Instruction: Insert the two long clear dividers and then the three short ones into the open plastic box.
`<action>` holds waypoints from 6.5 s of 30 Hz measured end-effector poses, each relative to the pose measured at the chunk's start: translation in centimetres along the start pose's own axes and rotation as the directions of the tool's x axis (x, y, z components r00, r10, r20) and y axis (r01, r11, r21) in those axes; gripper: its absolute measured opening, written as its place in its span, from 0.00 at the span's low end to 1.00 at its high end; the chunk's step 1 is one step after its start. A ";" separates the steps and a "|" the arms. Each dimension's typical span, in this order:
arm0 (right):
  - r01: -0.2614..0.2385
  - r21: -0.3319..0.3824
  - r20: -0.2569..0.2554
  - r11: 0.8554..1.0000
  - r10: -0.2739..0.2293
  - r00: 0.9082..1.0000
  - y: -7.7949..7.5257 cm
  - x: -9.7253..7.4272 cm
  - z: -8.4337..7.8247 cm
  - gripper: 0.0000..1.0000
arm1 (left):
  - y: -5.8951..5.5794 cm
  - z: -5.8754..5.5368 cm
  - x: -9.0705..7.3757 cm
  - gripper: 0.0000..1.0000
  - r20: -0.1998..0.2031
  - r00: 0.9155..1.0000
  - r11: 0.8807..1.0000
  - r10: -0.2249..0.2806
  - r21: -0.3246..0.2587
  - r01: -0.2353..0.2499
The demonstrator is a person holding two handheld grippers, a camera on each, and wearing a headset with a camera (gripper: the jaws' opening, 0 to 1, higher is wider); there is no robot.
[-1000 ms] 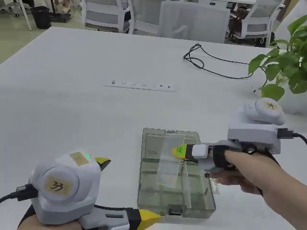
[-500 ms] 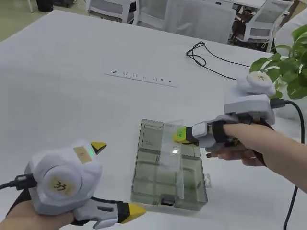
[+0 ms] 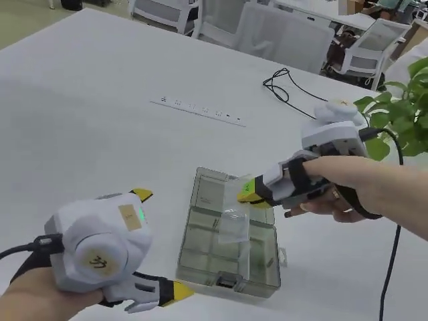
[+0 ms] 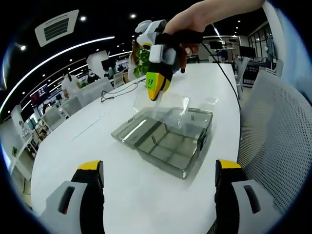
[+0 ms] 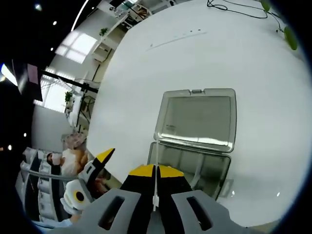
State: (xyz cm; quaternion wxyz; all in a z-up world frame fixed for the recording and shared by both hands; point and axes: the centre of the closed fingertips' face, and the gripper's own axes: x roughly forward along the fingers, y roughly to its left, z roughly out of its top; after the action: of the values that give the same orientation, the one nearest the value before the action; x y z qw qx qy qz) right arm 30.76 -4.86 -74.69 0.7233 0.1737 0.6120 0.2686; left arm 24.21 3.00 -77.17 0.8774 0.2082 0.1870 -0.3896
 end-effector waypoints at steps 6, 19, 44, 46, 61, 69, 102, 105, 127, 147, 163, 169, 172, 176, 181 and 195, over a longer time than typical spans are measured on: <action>0.033 0.005 -0.051 0.999 -0.033 0.998 -0.4 0.5 -0.9 0.02 | 0.6 0.1 -0.1 0.97 0.002 1.000 1.000 0.021 0.004 -0.021; 0.059 0.132 -0.102 0.989 -0.046 0.994 -1.2 1.4 -1.6 0.02 | 0.1 0.4 0.0 0.96 0.001 1.000 0.999 0.008 0.044 -0.008; 0.145 0.112 -0.168 0.983 -0.125 0.978 -2.2 3.1 -2.7 0.02 | 0.0 0.4 0.0 0.93 0.003 1.000 0.999 0.004 0.050 -0.004; 0.155 0.108 -0.173 0.982 -0.135 0.976 -2.3 3.2 -2.8 0.02 | 0.0 0.4 0.0 0.94 0.003 1.000 0.999 0.003 0.049 -0.003; 0.184 0.125 -0.181 0.975 -0.160 0.970 -2.7 4.0 -2.9 0.02 | -0.1 0.2 0.0 0.92 -0.003 1.000 0.998 -0.006 0.057 0.006; 0.197 0.121 -0.195 0.973 -0.171 0.966 -2.6 4.3 -2.9 0.02 | -0.1 0.1 0.0 0.91 -0.003 1.000 0.998 -0.010 0.058 0.010; 0.252 0.025 -0.241 0.967 -0.239 0.941 -2.4 4.6 -2.8 0.02 | -0.5 -0.1 0.2 0.89 -0.018 0.999 0.997 -0.033 0.066 0.034; 0.273 -0.024 -0.249 0.962 -0.270 0.930 -2.3 4.7 -2.8 0.03 | -0.6 -0.1 0.3 0.89 -0.018 0.999 0.997 -0.037 0.066 0.038; 0.356 -0.234 -0.254 0.905 -0.411 0.876 -2.6 6.4 -3.1 0.04 | -0.9 -0.1 0.4 0.88 -0.019 0.999 0.997 -0.047 0.061 0.048; 0.366 -0.288 -0.242 0.885 -0.437 0.866 -2.9 6.9 -3.1 0.05 | -1.2 -0.3 0.4 0.87 -0.027 0.998 0.997 -0.054 0.062 0.055; 0.290 -0.270 -0.246 0.918 -0.357 0.901 -2.0 6.9 -3.2 0.18 | -1.5 -0.4 0.5 0.87 -0.037 0.997 0.996 -0.064 0.066 0.067; 0.268 -0.274 -0.251 0.924 -0.337 0.907 -1.9 7.0 -3.7 0.33 | -1.6 -0.5 0.5 0.87 -0.040 0.997 0.995 -0.068 0.069 0.071; 0.256 -0.270 -0.240 0.928 -0.322 0.916 -1.7 7.2 -3.6 0.41 | -1.6 -0.5 0.5 0.87 -0.041 0.997 0.995 -0.069 0.067 0.072; 0.236 -0.287 -0.229 0.928 -0.306 0.924 -1.7 7.2 -3.6 0.53 | -1.6 -0.5 0.5 0.87 -0.041 0.997 0.995 -0.071 0.066 0.074; 0.212 -0.290 -0.222 0.933 -0.281 0.933 -1.4 7.3 -3.7 0.62 | -1.7 -0.5 0.5 0.87 -0.042 0.997 0.995 -0.072 0.062 0.074; 0.124 -0.344 -0.188 0.931 -0.197 0.962 0.4 5.8 -3.3 0.66 | -1.5 -0.6 0.4 0.88 -0.037 0.997 0.996 -0.071 0.043 0.073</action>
State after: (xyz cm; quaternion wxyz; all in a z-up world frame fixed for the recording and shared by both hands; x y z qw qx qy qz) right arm 28.04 -1.31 -79.67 0.6899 -0.0309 0.6467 0.3239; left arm 23.22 2.09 -78.21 0.8546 0.2277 0.2013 -0.4211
